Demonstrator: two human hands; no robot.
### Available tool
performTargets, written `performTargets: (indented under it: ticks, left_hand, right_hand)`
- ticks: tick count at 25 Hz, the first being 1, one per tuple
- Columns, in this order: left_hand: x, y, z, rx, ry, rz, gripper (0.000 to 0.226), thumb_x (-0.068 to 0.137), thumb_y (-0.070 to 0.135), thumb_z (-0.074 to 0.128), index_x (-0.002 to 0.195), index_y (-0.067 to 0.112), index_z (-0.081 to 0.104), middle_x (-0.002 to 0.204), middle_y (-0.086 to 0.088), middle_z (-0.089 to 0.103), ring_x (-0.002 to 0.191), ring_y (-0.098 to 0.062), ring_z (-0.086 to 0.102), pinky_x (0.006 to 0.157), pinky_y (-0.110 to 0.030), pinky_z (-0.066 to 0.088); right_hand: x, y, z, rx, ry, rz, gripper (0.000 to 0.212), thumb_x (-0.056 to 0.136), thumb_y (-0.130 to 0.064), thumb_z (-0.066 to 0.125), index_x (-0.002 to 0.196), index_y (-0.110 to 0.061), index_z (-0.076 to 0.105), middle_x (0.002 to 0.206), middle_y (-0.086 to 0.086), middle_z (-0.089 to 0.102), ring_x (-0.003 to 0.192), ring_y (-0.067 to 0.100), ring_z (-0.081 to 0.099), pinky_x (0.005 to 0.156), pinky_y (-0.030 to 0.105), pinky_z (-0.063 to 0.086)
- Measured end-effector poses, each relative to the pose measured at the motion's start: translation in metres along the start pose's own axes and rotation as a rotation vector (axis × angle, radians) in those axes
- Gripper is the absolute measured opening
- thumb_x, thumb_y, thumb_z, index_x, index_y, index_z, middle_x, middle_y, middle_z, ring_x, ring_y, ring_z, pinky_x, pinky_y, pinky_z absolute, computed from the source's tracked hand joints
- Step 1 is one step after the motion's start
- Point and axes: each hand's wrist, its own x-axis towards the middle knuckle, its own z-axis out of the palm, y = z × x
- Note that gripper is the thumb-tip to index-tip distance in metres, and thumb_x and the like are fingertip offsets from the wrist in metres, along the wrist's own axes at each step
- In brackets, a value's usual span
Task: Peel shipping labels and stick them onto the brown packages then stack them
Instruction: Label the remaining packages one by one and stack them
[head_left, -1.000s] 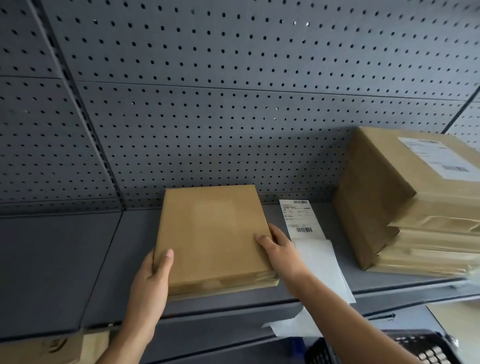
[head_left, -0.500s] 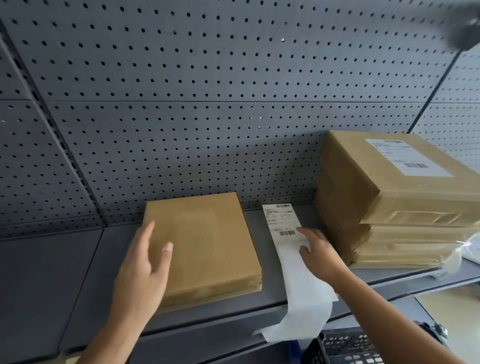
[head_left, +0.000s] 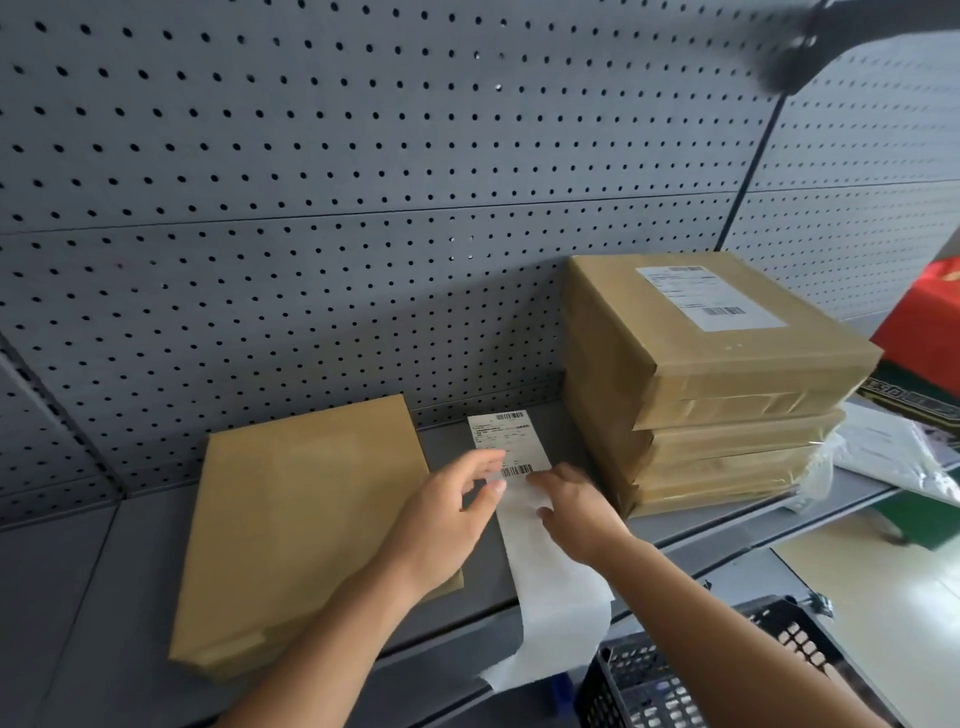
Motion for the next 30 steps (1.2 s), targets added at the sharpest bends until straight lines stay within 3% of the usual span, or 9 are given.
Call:
performTargets:
  ticks: [3, 7, 11, 19, 22, 24, 27, 30]
  left_hand:
    - [0.016, -0.008, 0.015, -0.077, 0.042, -0.020, 0.026, 0.102, 0.026, 0.057, 0.127, 0.024, 0.065, 0.116, 0.013, 0.069, 0.106, 0.002, 0.064, 0.097, -0.024, 0.052]
    - [0.026, -0.020, 0.021, -0.193, 0.120, -0.062, 0.007, 0.099, 0.026, 0.061, 0.102, 0.024, 0.067, 0.090, 0.001, 0.072, 0.083, -0.021, 0.071, 0.081, -0.046, 0.060]
    - [0.031, -0.017, 0.022, -0.391, 0.175, -0.098, 0.013, 0.100, 0.019, 0.062, 0.095, 0.007, 0.062, 0.083, -0.011, 0.070, 0.076, -0.027, 0.069, 0.070, -0.033, 0.062]
    - [0.028, -0.012, 0.006, -0.745, 0.109, -0.223, 0.048, 0.101, 0.047, 0.050, 0.112, 0.006, 0.072, 0.103, -0.010, 0.080, 0.097, -0.023, 0.077, 0.088, -0.036, 0.060]
    - [0.029, -0.014, 0.001, -0.817, 0.097, -0.243, 0.038, 0.101, 0.037, 0.056, 0.115, 0.005, 0.072, 0.104, -0.013, 0.079, 0.099, -0.026, 0.076, 0.091, -0.039, 0.060]
    - [0.029, -0.015, -0.001, -0.820, 0.091, -0.238, 0.024, 0.099, 0.022, 0.062, 0.112, 0.003, 0.071, 0.104, -0.015, 0.079, 0.096, -0.027, 0.077, 0.090, -0.039, 0.061]
    - [0.029, -0.021, -0.001, -0.820, 0.086, -0.208, 0.018, 0.097, 0.012, 0.064, 0.110, 0.000, 0.071, 0.102, -0.016, 0.079, 0.086, -0.023, 0.077, 0.084, -0.034, 0.063]
    - [0.029, -0.025, 0.001, -0.783, 0.091, -0.181, 0.016, 0.097, 0.010, 0.064, 0.108, 0.000, 0.071, 0.098, -0.015, 0.079, 0.084, -0.022, 0.076, 0.082, -0.033, 0.063]
  right_hand:
    - [-0.004, -0.002, -0.006, 0.036, 0.131, -0.023, 0.034, 0.096, -0.010, 0.056, 0.128, -0.018, 0.063, 0.126, 0.005, 0.055, 0.123, 0.026, 0.051, 0.103, 0.032, 0.046]
    - [-0.009, -0.016, -0.031, 0.154, 0.318, -0.105, 0.017, 0.096, -0.007, 0.057, 0.106, -0.011, 0.070, 0.105, 0.008, 0.057, 0.098, 0.028, 0.059, 0.081, 0.034, 0.052]
    - [-0.012, -0.040, -0.057, 0.222, 0.470, -0.188, 0.014, 0.095, -0.007, 0.059, 0.102, -0.009, 0.071, 0.101, 0.007, 0.056, 0.089, 0.025, 0.058, 0.074, 0.036, 0.051]
    - [-0.029, -0.063, -0.073, 0.184, 0.641, -0.298, 0.017, 0.093, -0.002, 0.062, 0.102, -0.012, 0.072, 0.100, 0.001, 0.054, 0.090, 0.017, 0.055, 0.070, 0.023, 0.047]
    - [-0.039, -0.062, -0.067, 0.141, 0.655, -0.376, 0.021, 0.089, 0.005, 0.065, 0.102, -0.010, 0.073, 0.099, 0.004, 0.055, 0.091, 0.019, 0.056, 0.072, 0.021, 0.047]
    - [-0.044, -0.056, -0.061, 0.134, 0.621, -0.418, 0.023, 0.088, 0.004, 0.065, 0.104, -0.011, 0.073, 0.103, 0.005, 0.055, 0.096, 0.020, 0.057, 0.075, 0.027, 0.053]
    - [-0.054, -0.045, -0.057, 0.185, 0.453, -0.451, 0.027, 0.089, -0.017, 0.072, 0.116, -0.019, 0.068, 0.115, -0.003, 0.052, 0.108, 0.014, 0.055, 0.084, 0.029, 0.054]
    - [-0.060, -0.041, -0.060, 0.257, 0.354, -0.399, 0.030, 0.091, -0.040, 0.064, 0.119, -0.028, 0.065, 0.120, -0.013, 0.048, 0.113, 0.005, 0.053, 0.087, 0.028, 0.054]
